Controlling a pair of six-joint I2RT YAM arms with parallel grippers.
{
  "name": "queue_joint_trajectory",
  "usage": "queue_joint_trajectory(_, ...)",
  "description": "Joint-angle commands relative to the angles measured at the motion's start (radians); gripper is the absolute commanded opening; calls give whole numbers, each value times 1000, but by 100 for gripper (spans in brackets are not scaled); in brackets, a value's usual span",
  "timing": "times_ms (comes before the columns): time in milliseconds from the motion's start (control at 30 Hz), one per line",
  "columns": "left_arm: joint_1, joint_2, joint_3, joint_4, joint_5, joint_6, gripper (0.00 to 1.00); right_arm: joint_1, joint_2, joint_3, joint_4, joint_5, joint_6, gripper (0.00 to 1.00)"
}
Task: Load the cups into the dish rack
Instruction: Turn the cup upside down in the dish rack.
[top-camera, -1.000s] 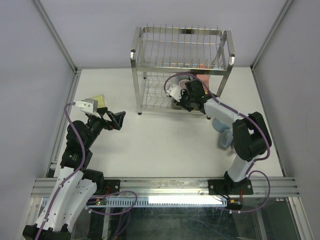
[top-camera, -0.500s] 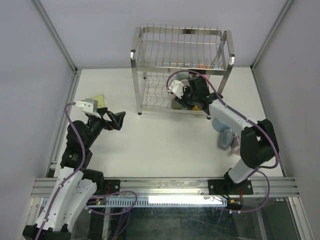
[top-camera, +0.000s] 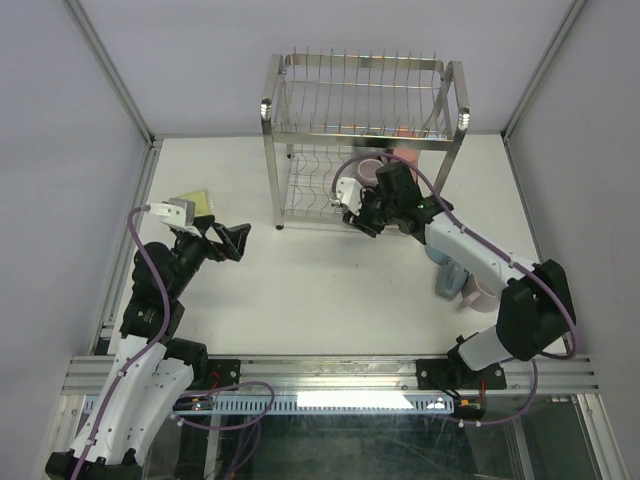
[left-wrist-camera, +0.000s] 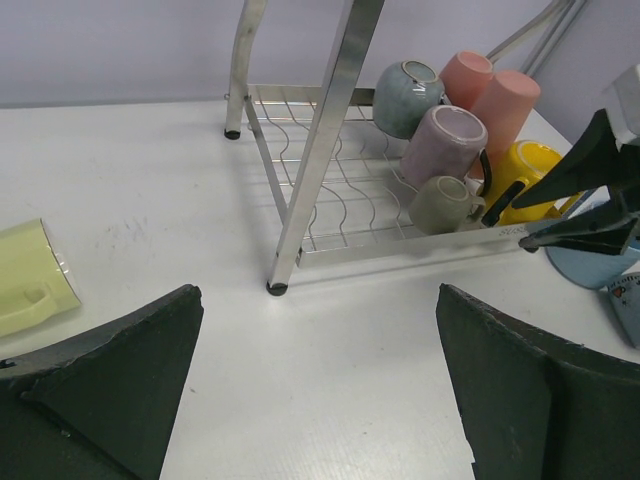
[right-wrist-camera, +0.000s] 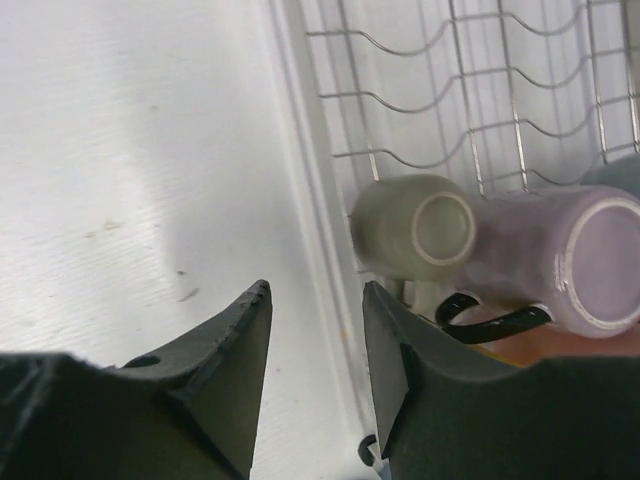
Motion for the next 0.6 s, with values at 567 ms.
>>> queue_joint_trajectory(567, 39, 151, 75, -34, -76, 23, 99, -1, -287, -6, -378, -643, -104, 53)
